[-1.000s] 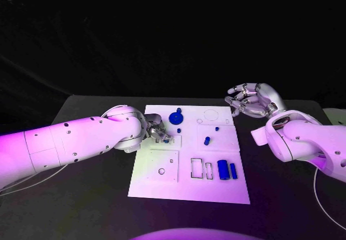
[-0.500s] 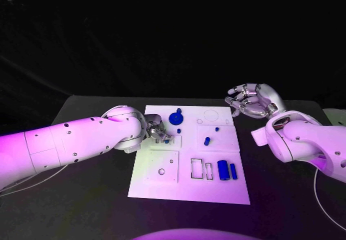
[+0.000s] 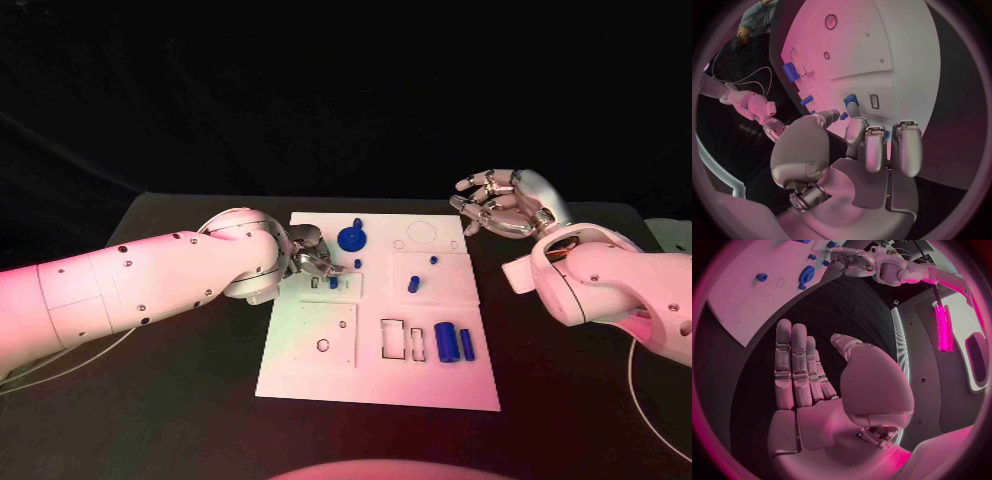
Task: Assemble the parts on the task board
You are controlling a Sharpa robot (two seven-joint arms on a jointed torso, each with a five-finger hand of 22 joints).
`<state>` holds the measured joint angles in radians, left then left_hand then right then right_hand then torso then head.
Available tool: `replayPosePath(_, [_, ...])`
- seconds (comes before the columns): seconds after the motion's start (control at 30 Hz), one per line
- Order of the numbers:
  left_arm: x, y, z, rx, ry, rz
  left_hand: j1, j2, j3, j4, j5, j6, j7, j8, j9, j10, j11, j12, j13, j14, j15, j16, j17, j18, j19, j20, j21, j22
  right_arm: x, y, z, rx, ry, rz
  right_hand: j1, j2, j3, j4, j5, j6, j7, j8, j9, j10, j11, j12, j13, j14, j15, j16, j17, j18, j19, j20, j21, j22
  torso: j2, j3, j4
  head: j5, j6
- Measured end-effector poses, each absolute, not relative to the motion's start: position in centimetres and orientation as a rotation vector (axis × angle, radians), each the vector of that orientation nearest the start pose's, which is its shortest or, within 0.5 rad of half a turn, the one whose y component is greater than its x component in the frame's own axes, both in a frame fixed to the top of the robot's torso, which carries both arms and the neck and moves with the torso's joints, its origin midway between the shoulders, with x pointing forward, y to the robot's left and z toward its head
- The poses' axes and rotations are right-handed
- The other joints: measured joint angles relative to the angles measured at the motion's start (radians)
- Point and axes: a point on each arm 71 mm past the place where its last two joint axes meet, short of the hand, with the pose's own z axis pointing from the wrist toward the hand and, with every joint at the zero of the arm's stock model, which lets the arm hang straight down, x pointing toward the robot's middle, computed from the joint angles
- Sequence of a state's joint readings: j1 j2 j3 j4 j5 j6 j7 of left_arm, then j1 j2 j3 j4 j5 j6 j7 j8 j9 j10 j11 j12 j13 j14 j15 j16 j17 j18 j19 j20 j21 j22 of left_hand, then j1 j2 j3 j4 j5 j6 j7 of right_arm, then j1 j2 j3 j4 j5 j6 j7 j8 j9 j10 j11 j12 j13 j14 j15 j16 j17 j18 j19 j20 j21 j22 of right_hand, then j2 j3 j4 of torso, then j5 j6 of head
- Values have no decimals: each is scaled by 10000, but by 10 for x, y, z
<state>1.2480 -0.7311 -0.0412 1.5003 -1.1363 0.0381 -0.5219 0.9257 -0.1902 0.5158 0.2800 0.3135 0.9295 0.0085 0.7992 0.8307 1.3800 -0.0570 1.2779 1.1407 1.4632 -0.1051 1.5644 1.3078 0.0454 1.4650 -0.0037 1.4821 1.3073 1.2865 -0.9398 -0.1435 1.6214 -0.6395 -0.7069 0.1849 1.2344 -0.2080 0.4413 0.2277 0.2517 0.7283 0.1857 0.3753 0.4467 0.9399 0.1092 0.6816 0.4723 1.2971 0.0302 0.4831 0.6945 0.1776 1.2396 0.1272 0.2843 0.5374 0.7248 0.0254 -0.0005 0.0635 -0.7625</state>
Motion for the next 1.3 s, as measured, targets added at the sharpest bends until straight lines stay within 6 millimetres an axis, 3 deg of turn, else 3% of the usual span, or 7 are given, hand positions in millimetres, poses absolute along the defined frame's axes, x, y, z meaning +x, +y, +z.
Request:
replayPosePath(0.2, [493,175,-182,-1472,21618,-4799,-22,-22,-164,28,0,-17,16,-54,-12,-43,43,-121,-200,0,0,0,0,0,0,0,0,0,475,-242,-158,5846,13802,9787,0,0,0,0,0,0,0,0,0,0,0,0,0,0,0,0,-1,0,0,0,0,0,-3,0,4,-5,5])
replayPosePath(0.3, [497,180,-169,-1560,21431,-4788,115,-152,-323,39,0,-204,94,-139,-40,-261,70,-313,-435,0,0,0,0,1,0,0,0,0,475,-242,-159,5851,13803,9770,0,0,0,0,0,0,0,0,0,1,1,0,-8,0,0,-39,5,0,0,0,0,-12,-3,2,6,-5,17])
replayPosePath(0.4, [505,188,-159,-1733,21310,-4671,389,-147,-572,69,0,-540,276,-425,-157,-801,215,-894,-1175,38,65,0,-1,1,0,0,-188,0,475,-242,-159,5854,13806,9760,0,0,0,-1,0,0,0,0,0,1,1,0,-14,0,0,-40,11,0,0,0,0,-16,-6,2,12,2,51])
replayPosePath(0.43, [508,191,-157,-1813,21301,-4606,587,-123,-677,68,0,-835,407,-731,-328,-999,319,-1094,-1430,32,175,0,-1,1,12,69,-211,0,475,-242,-159,5854,13806,9759,0,0,0,-1,0,-1,0,0,0,1,1,0,-14,0,0,-40,10,0,-1,0,0,-16,-8,1,13,12,62])
replayPosePath(0.53, [519,201,-153,-2135,21292,-4348,926,-95,-845,63,0,-1121,615,-1294,-700,-1216,532,-1306,-1731,36,324,0,-1,1,15,207,-231,0,475,-242,-159,5852,13809,9760,0,0,0,-1,0,-1,-1,0,0,2,2,0,-13,0,0,-40,19,0,0,0,0,-28,-8,1,20,40,105])
replayPosePath(0.67, [531,210,-150,-2455,21359,-4109,1193,-127,-983,68,0,-1166,660,-1584,-921,-1383,625,-1481,-1995,36,396,0,-1,2,4,289,-231,0,475,-242,-159,5852,13812,9760,0,0,0,-1,0,-1,-1,0,0,-1,-1,0,-25,21,-21,-40,19,0,0,0,0,-38,4,-5,13,60,168])
replayPosePath(1.3, [561,210,-162,-2489,21912,-3205,1238,-173,-1240,122,-44,-1091,735,-1789,-1114,-1419,661,-1481,-2068,36,466,0,-2,3,12,350,-271,0,475,-241,-160,5818,13819,9804,1,0,1,-2,61,-20,-19,37,-8,-36,-36,57,-45,36,-36,-78,59,0,71,1,-37,-79,18,-11,0,170,211])
